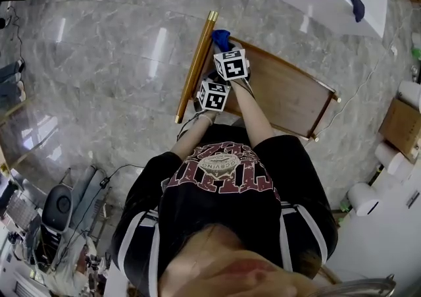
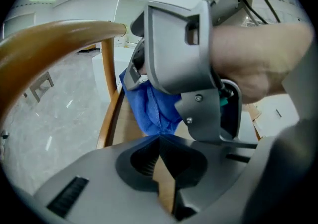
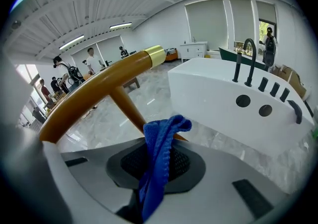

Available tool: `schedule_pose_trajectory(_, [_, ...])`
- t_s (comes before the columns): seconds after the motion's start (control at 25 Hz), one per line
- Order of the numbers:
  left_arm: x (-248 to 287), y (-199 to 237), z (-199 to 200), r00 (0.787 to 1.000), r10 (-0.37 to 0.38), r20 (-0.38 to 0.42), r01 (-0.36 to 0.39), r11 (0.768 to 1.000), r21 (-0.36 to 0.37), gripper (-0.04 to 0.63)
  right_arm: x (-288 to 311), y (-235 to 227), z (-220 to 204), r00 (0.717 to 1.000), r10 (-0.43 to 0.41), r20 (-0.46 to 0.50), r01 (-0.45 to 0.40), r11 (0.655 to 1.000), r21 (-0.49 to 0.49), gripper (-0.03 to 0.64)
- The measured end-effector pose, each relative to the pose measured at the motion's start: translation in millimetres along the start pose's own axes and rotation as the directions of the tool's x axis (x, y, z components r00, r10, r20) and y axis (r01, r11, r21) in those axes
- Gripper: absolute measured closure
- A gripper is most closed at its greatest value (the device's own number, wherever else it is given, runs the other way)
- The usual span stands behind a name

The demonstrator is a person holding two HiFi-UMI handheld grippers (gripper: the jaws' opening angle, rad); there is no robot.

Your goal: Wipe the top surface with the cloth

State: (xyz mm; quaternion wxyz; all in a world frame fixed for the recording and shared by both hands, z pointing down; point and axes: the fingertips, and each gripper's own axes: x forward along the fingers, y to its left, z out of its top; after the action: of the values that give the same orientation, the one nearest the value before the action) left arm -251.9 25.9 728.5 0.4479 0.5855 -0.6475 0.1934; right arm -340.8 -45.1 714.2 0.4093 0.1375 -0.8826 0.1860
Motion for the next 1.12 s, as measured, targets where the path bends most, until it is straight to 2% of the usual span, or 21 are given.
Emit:
schedule_pose_trajectory(0.4, [10.3,-3.9,-14.3,0.999,0.035,-0.032,-0.035,0.999,-0.006,0.548,8.4,-4.3,-8.4,1.000,0.002,0.004,-0.002,1.000,0.004,0.551])
schedule_pose_trajectory(0.76, [11.3,-6.9,-16.6,0.997,0.082,0.007,-0.083,0.996,0.043,0.548,6.6,-8.8,-10.5,1.000,-0.005,0.004,0.005,1.000,-0.018,0.551])
schedule_pose_trajectory(0.88, [11.6,-6.6,-17.2,0.996,0.090,0.007,-0.090,0.995,0.049,0.548,5.2,-10.7,-9.7,1.000,-0.009,0.010,0.009,0.999,-0.047,0.551])
schedule_pose_trajectory(1.12, [10.1,-6.4,-17.1,0.993,0.120,-0.001,-0.120,0.992,0.047,0.548,-1.7,-14.1,-14.6,1.000,-0.011,-0.009,0.011,0.999,-0.040,0.551])
